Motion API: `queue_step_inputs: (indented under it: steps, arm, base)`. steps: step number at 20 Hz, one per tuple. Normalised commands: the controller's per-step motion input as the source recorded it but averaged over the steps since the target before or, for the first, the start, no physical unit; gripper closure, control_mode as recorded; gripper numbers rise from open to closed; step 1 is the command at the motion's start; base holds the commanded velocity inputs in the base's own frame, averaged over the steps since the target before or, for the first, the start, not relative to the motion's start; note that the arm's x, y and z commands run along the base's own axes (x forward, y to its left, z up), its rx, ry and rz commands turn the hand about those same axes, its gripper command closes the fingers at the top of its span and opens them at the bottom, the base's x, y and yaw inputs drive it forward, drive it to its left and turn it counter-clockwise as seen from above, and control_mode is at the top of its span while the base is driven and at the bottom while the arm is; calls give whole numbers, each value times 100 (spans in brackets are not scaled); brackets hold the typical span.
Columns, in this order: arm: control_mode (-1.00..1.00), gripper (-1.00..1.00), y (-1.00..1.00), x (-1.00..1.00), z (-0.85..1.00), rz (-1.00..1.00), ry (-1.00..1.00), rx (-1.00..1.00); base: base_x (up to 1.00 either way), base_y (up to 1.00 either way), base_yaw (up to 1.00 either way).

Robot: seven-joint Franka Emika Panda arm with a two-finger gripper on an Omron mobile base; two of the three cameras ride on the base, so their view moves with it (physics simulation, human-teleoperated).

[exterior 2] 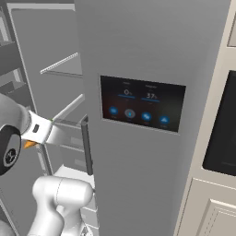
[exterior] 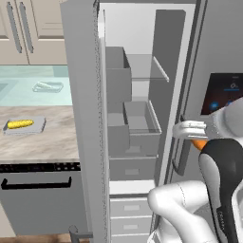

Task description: Take the carrot and corn out of the freezer and place them in the tupperware container on the counter. Then put the tupperware containing the vegetables back in the freezer.

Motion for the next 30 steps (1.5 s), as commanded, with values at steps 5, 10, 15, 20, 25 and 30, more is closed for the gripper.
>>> queue_step_inputs:
  steps: [5,10,15,20,25,30]
  arm:
    - [-100,100,-32,-45,40,-2,0,0]
    - [-100,100,-2,-30,14,0,-2,0]
    - [-100,100,0,-7,2,0,-1,0]
    - [-100,100,0,0,0,0,0,0]
    - [100,100,0,0,0,0,0,0]
    - [100,100,0,0,0,0,0,0]
  base:
    - [0,0,0]
    - [0,0,0]
    - [0,0,0]
    - [0,0,0]
    - [-31,1,1]
    - [-99,0,0]
